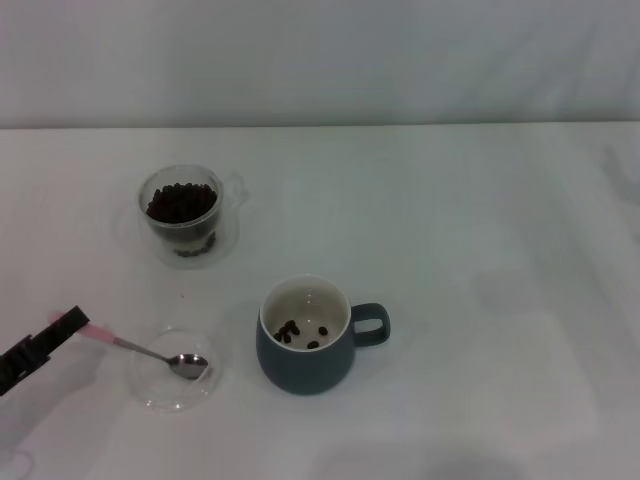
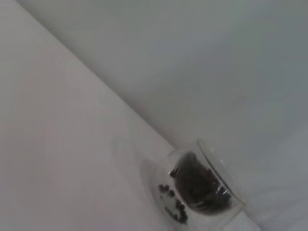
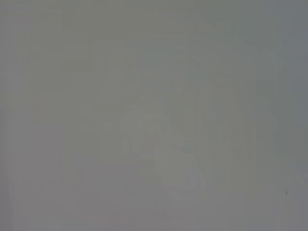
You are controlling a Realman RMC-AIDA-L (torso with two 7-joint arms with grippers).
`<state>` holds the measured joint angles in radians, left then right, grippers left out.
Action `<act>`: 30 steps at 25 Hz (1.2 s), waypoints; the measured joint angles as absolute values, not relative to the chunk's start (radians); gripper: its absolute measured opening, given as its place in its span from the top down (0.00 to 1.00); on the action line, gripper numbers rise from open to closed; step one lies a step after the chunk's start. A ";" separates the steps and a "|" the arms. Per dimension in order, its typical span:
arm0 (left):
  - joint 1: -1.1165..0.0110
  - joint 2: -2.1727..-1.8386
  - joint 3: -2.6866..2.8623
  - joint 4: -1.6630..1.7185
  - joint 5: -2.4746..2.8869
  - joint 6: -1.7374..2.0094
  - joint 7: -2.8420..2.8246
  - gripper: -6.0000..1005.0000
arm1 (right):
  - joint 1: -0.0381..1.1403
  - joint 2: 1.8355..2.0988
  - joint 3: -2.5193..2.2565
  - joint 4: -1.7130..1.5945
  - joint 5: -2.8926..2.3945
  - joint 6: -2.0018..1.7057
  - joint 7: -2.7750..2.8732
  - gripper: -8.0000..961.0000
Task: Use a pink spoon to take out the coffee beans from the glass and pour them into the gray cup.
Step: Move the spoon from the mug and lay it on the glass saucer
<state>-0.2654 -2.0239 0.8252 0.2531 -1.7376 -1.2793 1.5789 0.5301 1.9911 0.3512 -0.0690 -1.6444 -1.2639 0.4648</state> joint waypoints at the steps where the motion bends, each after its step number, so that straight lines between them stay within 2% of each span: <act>1: -0.265 -2.025 0.825 0.253 -1.736 -1.278 1.579 0.87 | 0.530 1.991 0.351 -0.069 -1.644 -1.264 0.465 0.13; 17: -0.301 -2.037 0.825 0.252 -1.697 -1.245 1.579 0.73 | 0.522 1.994 0.351 -0.069 -1.644 -1.266 0.468 0.13; 23: -0.303 -2.046 0.821 0.261 -1.697 -1.245 1.585 0.54 | 0.522 1.996 0.351 -0.069 -1.643 -1.266 0.468 0.13; 30: -0.292 -2.041 0.814 0.266 -1.704 -1.231 1.601 0.19 | 0.520 1.997 0.351 -0.069 -1.643 -1.268 0.470 0.13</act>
<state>-0.2915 -2.0407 0.8136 0.2660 -1.7039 -1.2311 1.6007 0.5197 1.9968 0.3512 -0.0690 -1.6428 -1.2681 0.4703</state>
